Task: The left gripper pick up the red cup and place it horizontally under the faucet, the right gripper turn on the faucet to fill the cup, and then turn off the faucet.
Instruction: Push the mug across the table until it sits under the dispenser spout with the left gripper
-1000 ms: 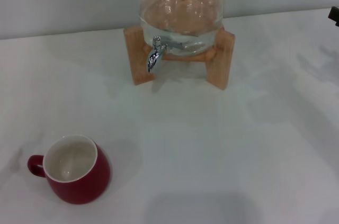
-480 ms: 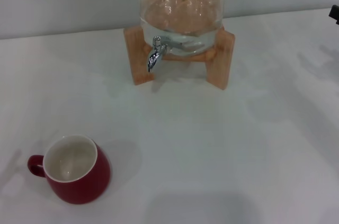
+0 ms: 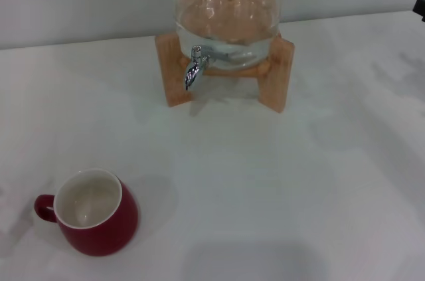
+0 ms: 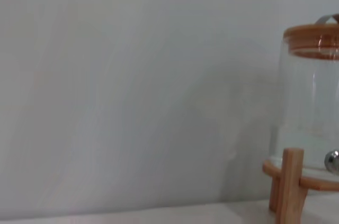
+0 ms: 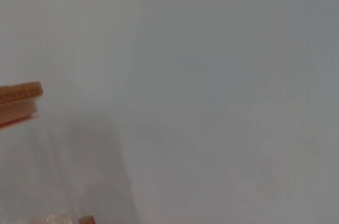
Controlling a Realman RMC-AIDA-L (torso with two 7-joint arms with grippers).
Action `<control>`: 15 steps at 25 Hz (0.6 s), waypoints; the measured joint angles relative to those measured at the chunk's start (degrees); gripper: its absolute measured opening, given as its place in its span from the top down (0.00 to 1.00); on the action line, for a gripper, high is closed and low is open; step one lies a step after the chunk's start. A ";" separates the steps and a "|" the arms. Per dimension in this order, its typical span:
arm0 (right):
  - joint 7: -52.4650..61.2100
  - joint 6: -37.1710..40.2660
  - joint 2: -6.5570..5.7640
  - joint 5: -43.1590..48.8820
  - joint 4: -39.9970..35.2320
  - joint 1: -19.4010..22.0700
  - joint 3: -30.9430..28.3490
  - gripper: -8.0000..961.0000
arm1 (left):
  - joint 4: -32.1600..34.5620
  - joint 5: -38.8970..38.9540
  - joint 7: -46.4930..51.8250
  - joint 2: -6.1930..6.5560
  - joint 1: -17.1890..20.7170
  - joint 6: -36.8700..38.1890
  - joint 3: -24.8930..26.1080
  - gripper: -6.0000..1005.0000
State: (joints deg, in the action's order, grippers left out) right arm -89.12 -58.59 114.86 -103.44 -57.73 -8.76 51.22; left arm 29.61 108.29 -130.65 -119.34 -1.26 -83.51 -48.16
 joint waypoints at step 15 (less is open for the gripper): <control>0.00 0.11 -0.02 0.15 0.69 -0.65 -1.01 0.18 | -4.44 0.00 -6.08 -0.22 -0.67 0.21 -0.12 0.19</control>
State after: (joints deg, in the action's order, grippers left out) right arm -89.12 -58.48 114.84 -103.29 -57.04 -9.41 50.21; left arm 25.17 108.28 -136.73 -119.56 -1.93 -83.30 -48.28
